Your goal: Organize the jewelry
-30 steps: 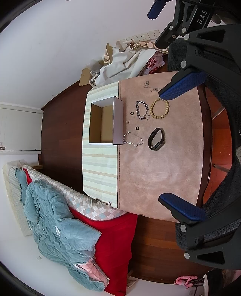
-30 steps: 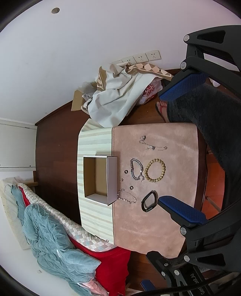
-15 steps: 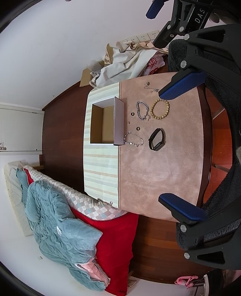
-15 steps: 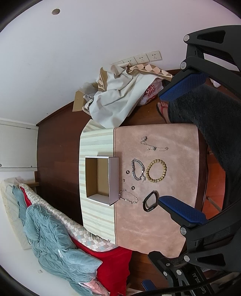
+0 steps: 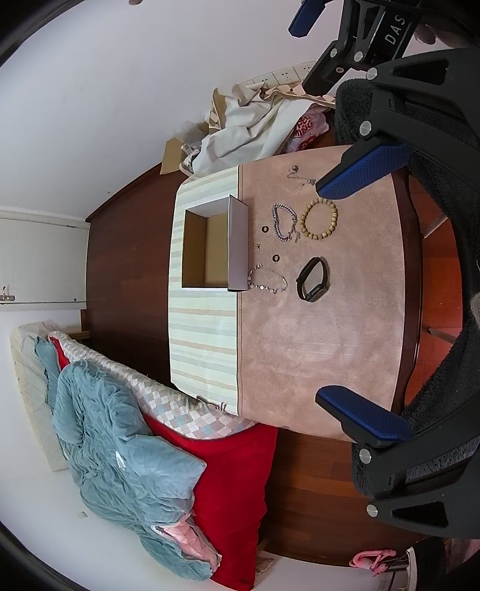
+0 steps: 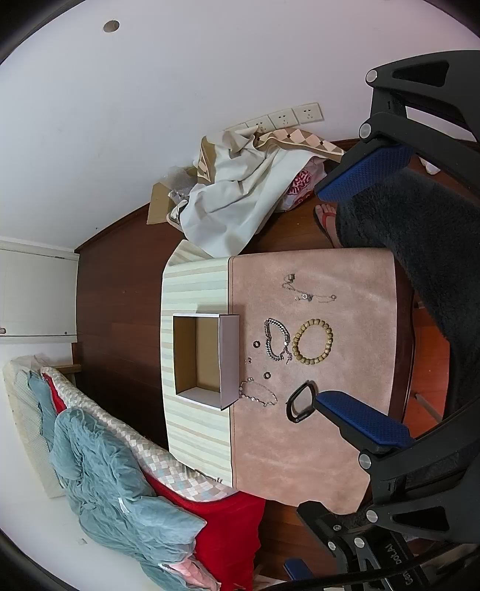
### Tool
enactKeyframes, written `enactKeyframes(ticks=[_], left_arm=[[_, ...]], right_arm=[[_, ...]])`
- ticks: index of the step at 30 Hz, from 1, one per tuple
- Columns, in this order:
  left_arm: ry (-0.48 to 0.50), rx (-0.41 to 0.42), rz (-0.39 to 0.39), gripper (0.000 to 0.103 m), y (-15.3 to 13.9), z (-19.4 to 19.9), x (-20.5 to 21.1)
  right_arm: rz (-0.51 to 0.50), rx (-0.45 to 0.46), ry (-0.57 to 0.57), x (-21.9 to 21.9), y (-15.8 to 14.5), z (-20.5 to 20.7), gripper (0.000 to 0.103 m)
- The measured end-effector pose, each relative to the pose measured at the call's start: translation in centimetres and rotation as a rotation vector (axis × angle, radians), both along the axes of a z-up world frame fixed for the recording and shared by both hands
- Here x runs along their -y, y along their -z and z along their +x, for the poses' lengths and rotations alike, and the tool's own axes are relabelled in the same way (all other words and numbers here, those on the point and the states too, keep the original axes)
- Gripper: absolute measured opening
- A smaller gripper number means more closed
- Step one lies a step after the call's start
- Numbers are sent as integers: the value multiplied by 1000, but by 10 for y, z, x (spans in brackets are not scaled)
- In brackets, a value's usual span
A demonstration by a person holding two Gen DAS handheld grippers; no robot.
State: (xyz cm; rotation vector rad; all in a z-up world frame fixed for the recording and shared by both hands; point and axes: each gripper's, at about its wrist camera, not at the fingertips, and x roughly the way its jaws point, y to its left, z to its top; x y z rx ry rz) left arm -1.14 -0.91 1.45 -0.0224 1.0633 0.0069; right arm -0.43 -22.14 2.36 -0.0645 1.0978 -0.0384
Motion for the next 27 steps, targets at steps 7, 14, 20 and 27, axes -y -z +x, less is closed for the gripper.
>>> enactKeyframes(ticks=[7,14,20,27], left_arm=[[1,2,0,103,-1,-2,1],[1,3,3,103,1,-1,4],[-37,-1,81,103,24,16,-10],[-93,-104,175,103,94,58,-27]], right_arm=[[0,9,4,0,-3,-2,103],[16,23,10,3,0,-2,103],[98,3,65,20,37,11,103],[198,-118,106,36,122,43,66]])
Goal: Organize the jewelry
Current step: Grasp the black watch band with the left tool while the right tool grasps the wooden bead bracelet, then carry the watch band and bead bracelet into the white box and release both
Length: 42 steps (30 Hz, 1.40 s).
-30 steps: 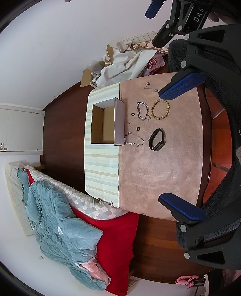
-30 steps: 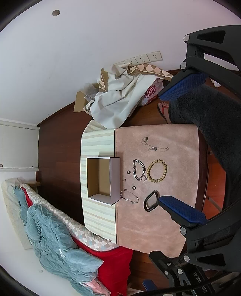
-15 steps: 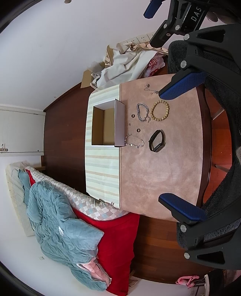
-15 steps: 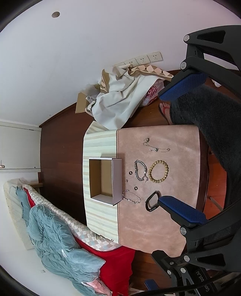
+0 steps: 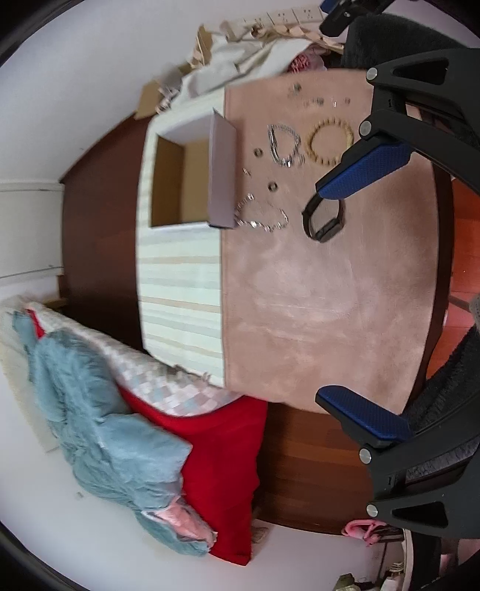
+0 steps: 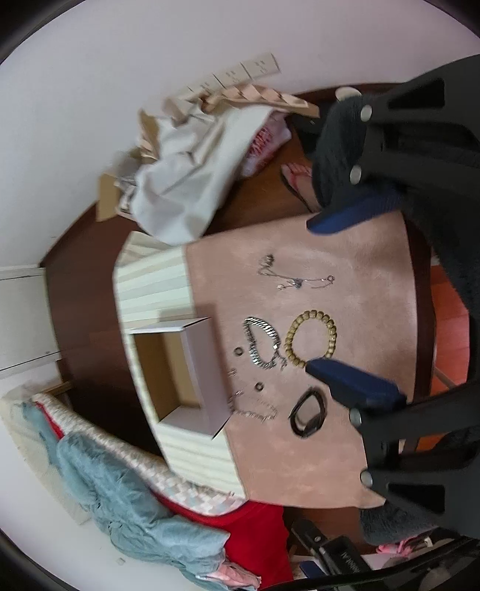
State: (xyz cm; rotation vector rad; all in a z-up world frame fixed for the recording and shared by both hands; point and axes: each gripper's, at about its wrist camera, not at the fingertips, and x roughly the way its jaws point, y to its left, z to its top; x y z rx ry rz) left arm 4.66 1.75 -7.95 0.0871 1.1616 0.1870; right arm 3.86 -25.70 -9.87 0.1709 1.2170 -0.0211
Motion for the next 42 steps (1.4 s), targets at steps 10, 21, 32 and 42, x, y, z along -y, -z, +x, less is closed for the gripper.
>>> enactKeyframes(ticks=[10,21,32,42], left_arm=[[-20,-281,-152,85,120,48,10],[16,-368,-238,11,170,60,25],[88,-280,-164,9,137,56,25],[122,-131,-142,9,83,44,25]], right_arm=[[63,-149,-46,-12,111,42,43],[8,-223,-157,-43,157,59,44],[-55,-140,-190,-61,149,46,10],[-37,-9,-151,-63,93,36,10]])
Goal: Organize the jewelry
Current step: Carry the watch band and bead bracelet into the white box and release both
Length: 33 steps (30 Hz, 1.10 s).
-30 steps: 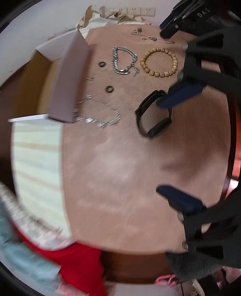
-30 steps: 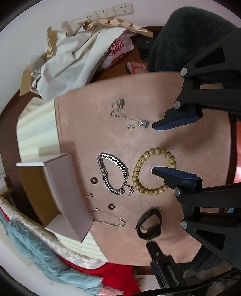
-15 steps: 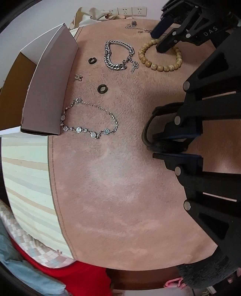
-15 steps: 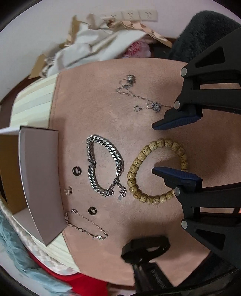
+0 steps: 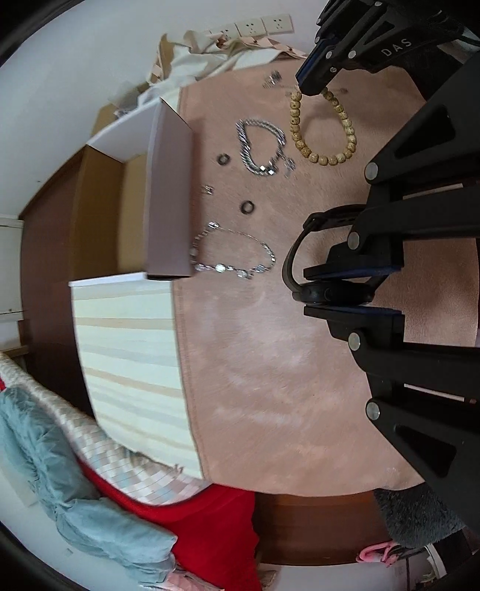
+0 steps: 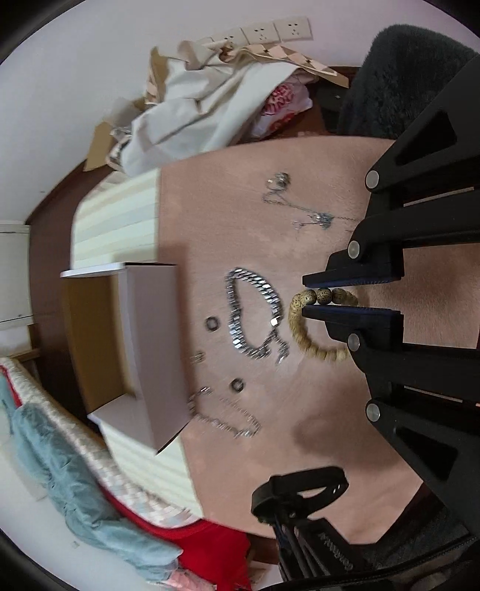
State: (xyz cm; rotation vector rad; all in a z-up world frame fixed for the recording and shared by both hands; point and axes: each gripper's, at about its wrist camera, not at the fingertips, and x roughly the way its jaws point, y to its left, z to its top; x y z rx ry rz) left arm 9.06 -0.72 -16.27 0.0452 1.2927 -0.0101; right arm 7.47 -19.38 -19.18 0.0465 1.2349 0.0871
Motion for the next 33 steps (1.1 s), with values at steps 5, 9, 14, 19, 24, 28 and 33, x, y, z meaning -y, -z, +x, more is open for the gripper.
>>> enactKeyframes(ticks=[5,9,14,19,24,28,33], left_arm=[[-3,68,-5,9,-18,8,3],[-6,118,-21,9,-38,13,2],[-4,170,-46,9,-63,22,7],[9,211,-62,9,-79,41,15],[20,226,-78,9,-85,68,21],[30,225,-81,9,-83,94,24],[34,185,-114,10,-68,127,25]], right_arm=[[-17,75,-7,0,-32,3,10],[-32,121,-12,6,-51,13,9],[-21,171,-6,9,-76,26,9],[3,236,-2,12,-104,44,9],[31,272,-1,17,-120,76,9],[47,286,-7,20,-127,108,9],[98,254,-33,22,-120,146,10]])
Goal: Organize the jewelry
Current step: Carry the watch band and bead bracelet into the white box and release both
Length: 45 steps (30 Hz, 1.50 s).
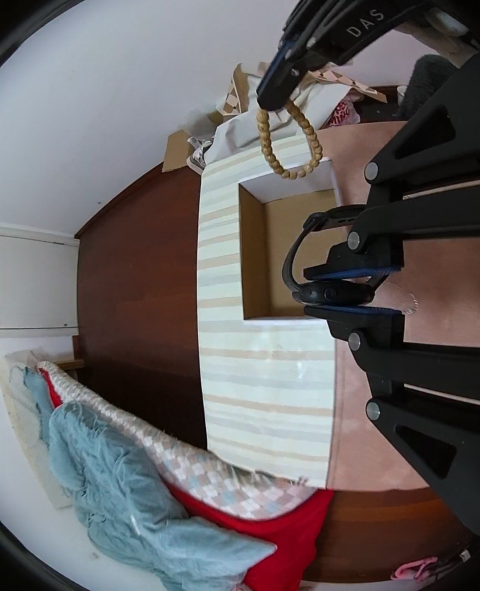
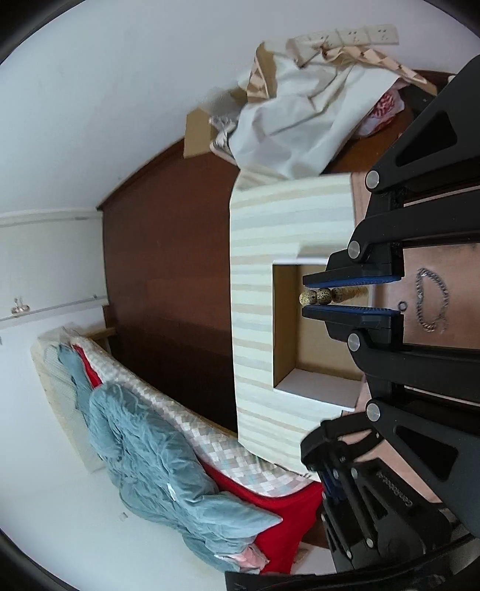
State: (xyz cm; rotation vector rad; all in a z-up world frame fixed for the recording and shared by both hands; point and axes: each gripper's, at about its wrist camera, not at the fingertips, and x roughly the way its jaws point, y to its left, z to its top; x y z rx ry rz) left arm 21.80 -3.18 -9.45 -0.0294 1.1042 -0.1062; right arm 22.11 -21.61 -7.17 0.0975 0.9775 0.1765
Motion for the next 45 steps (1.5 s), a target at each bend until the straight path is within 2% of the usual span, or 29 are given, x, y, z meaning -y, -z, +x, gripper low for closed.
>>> enactKeyframes(ticks=[5,11,14,15,16,17,18,19,20,24,26,27,31,34,39,45], left_arm=[[8,-79,-51,10,24,31,0],[19,-177,-103,13,51,60,0],[5,-192,-129,15,52,66,-3],[-1,-188,-134,22,50,67,-4],[-4,-183,-128,36,48,69,-5],[-9,-165,-110,44,43,67,-6],[-17,-148,-97,60,39,67,-8],[-25,-128,-89,71,34,66,-11],[-36,-100,-80,74,28,62,-14],[-66,-47,0,96,19,55,-23],[-84,-19,50,100,19,49,-27],[-92,-10,69,103,19,46,-30],[-107,23,138,103,26,31,-34],[-108,23,167,103,32,23,-36],[-110,45,191,103,28,10,-36],[-112,90,194,103,8,-12,-34]], right_arm=[[57,-72,-35,-2,26,35,9],[80,-160,-68,-9,58,59,10],[107,-215,-65,-8,72,67,10],[112,-230,-61,-8,76,68,10],[106,-234,-57,-7,77,67,13],[96,-234,-55,-7,78,67,23],[86,-229,-50,-6,77,65,31],[74,-221,-47,-5,75,63,50],[74,-214,-49,-5,72,61,64],[-39,-169,-24,-3,59,52,70],[-128,-157,1,-4,57,48,91],[-157,-157,7,-4,58,46,94],[-241,-164,23,-5,67,37,103],[-261,-160,32,-7,73,30,103],[-246,-149,47,-10,73,18,103],[-222,-111,63,-13,53,-2,103]])
